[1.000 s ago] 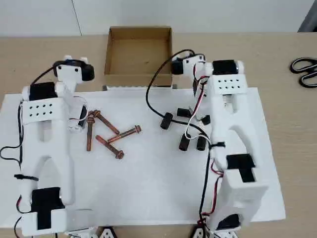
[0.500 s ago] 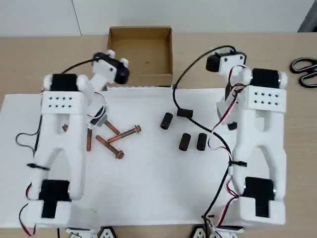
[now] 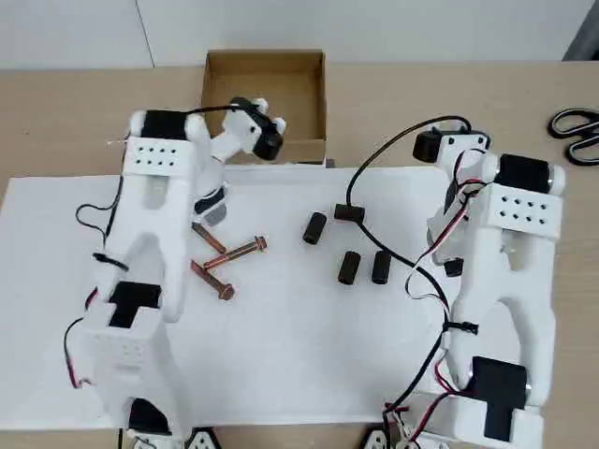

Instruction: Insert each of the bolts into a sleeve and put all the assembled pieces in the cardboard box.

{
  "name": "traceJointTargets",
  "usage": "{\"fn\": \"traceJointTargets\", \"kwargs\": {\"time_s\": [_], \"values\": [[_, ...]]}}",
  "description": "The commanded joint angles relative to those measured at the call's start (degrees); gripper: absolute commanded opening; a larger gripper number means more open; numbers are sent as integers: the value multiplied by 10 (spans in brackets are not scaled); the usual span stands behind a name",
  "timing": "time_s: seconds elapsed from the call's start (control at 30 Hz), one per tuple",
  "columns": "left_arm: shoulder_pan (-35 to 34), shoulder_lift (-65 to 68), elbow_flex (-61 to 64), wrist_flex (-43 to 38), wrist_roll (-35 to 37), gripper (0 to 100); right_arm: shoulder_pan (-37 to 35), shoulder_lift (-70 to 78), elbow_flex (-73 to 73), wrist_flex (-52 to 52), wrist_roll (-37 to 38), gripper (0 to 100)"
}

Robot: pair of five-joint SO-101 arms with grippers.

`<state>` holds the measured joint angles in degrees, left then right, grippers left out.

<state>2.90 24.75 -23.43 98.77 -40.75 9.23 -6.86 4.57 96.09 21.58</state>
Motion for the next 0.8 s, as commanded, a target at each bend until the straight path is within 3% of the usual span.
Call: {"fn": "traceJointTargets", "kwargs": {"time_s": [0.0, 0.33, 0.77], "values": [[23, 1, -23, 18, -3, 119, 7, -30, -3, -2, -7, 3], [74, -4, 54, 17, -3, 118, 7, -31, -3, 0, -9, 3], [76, 3, 65, -4, -4, 117, 4, -30, -3, 0, -33, 3]]}}
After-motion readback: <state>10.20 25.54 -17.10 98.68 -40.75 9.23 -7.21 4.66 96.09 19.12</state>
